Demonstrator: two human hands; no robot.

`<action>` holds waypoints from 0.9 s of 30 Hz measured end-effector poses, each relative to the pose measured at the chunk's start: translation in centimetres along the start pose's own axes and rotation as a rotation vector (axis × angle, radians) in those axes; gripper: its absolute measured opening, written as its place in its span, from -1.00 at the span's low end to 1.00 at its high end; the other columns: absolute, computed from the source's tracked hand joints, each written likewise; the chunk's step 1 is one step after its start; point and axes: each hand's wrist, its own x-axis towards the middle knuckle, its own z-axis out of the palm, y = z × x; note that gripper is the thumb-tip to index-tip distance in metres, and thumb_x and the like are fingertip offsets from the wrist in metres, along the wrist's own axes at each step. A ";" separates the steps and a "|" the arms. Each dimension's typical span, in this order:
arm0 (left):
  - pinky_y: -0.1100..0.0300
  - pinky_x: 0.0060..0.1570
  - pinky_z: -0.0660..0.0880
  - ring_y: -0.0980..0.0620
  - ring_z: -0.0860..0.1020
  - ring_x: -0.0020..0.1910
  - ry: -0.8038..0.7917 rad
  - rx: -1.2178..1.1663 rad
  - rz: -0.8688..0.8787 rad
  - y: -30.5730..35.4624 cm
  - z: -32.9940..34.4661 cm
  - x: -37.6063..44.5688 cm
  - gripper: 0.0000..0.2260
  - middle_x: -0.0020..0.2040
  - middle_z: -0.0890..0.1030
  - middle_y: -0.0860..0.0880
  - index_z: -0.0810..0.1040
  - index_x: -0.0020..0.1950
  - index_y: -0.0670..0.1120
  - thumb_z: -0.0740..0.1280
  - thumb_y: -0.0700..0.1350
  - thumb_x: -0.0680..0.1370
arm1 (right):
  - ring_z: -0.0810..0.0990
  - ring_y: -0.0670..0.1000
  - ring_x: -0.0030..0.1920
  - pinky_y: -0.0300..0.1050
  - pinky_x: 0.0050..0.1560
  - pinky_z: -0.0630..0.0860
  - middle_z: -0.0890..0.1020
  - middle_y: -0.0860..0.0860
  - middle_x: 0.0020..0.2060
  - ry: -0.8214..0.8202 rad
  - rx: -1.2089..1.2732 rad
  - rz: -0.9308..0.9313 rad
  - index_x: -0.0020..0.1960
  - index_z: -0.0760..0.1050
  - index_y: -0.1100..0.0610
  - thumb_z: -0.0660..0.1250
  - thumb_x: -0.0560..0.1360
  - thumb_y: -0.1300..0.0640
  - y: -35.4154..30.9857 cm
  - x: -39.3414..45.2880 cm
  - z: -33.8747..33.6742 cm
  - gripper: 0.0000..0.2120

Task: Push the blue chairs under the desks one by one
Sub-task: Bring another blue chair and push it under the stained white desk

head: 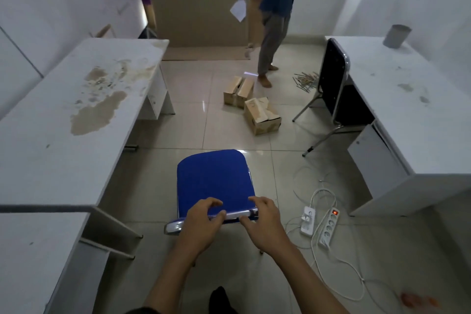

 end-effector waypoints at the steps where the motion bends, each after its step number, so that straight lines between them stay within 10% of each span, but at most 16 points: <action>1: 0.15 0.22 0.53 0.15 0.55 0.20 -0.021 0.037 -0.020 -0.8 -0.3 0.8 -0.81 0.20 0.59 0.13 0.59 0.23 0.09 0.44 0.01 0.62 | 0.30 0.01 0.49 -0.07 0.45 0.40 0.25 -0.02 0.50 -0.019 -0.003 0.036 0.51 0.32 -0.08 0.42 0.54 -0.09 0.1 0.4 0.4 -0.41; 8: 0.10 0.13 0.54 0.12 0.60 0.17 -0.141 0.261 -0.189 -5.0 -2.2 3.1 -0.36 0.15 0.60 0.21 0.62 0.24 0.16 0.24 0.59 0.42 | -0.18 0.13 0.63 0.15 0.53 0.27 -0.03 -0.10 0.58 -0.055 -0.035 0.105 0.43 0.33 -0.26 0.39 0.44 -0.28 0.8 2.1 2.9 -0.41; 11: 0.31 -0.17 0.48 0.20 0.60 0.02 -0.123 0.209 -0.214 -5.4 -2.6 3.7 -0.32 0.10 0.66 0.19 0.65 0.16 0.15 0.28 0.63 0.35 | -0.20 0.09 0.62 0.16 0.52 0.28 -0.02 -0.16 0.55 -0.051 -0.035 0.091 0.39 0.36 -0.29 0.40 0.43 -0.26 0.7 2.7 3.1 -0.44; 27: 0.21 -0.09 0.61 0.17 0.62 -0.06 0.036 0.137 -0.424 -3.2 -3.9 11.4 -0.30 0.00 0.65 0.17 0.62 0.09 0.15 0.28 0.67 0.27 | -0.17 -0.05 0.57 0.09 0.53 0.24 -0.01 -0.10 0.61 -0.250 -0.095 -0.100 0.28 0.51 -0.22 0.47 0.48 -0.16 -3.5 14.7 0.6 -0.61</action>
